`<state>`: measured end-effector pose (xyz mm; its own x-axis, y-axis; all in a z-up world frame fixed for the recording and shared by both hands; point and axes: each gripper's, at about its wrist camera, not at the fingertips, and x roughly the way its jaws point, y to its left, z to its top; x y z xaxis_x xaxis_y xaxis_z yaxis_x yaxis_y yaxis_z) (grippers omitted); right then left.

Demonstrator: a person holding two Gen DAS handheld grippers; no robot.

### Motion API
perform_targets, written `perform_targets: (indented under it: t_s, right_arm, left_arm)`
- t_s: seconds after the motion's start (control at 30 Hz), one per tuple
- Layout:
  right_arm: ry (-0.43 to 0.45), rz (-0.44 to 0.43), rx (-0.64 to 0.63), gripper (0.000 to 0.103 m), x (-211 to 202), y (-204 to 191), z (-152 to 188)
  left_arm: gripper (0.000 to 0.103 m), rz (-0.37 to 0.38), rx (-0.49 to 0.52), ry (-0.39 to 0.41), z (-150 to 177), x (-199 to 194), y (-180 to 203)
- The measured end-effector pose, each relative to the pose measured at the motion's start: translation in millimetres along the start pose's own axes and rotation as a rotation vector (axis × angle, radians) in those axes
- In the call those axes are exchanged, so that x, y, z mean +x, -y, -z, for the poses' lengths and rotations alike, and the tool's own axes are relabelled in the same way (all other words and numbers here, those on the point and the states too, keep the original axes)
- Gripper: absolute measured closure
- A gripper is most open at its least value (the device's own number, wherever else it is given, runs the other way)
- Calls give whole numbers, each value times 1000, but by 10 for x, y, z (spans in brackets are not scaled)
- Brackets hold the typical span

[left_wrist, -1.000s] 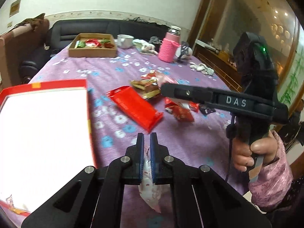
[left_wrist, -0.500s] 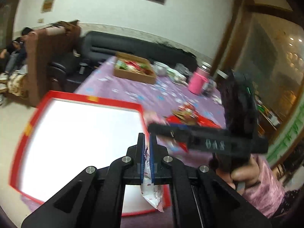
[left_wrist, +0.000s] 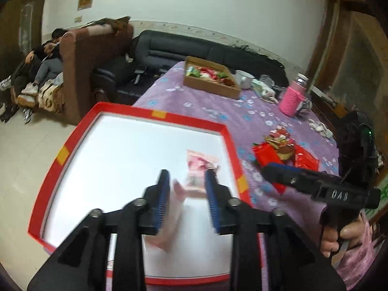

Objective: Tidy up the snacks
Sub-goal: 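Carry both packets over the red-rimmed tray and open both grippers to drop them, then grasp the long red bar with the left gripper while the right grasps the gold-text red packet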

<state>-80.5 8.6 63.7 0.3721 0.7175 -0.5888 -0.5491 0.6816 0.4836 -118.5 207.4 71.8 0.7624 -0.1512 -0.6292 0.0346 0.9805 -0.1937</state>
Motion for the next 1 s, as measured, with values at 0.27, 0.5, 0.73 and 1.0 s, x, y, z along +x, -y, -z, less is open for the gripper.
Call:
perform_targets:
  t_s: [0.27, 0.5, 0.73, 1.0]
  right_arm:
    - [139, 223, 150, 40, -1013, 873, 308]
    - [106, 380, 188, 38, -1245, 1192, 479]
    - [49, 404, 199, 38, -992, 1284, 481]
    - [29, 396, 187, 48, -861, 1302, 490]
  left_arm:
    - [46, 92, 126, -30, 34, 125, 613]
    - [28, 65, 165, -91, -121, 442, 1045]
    - [28, 13, -9, -278, -215, 1065, 1171]
    - [28, -39, -45, -293, -226, 1452, 1455]
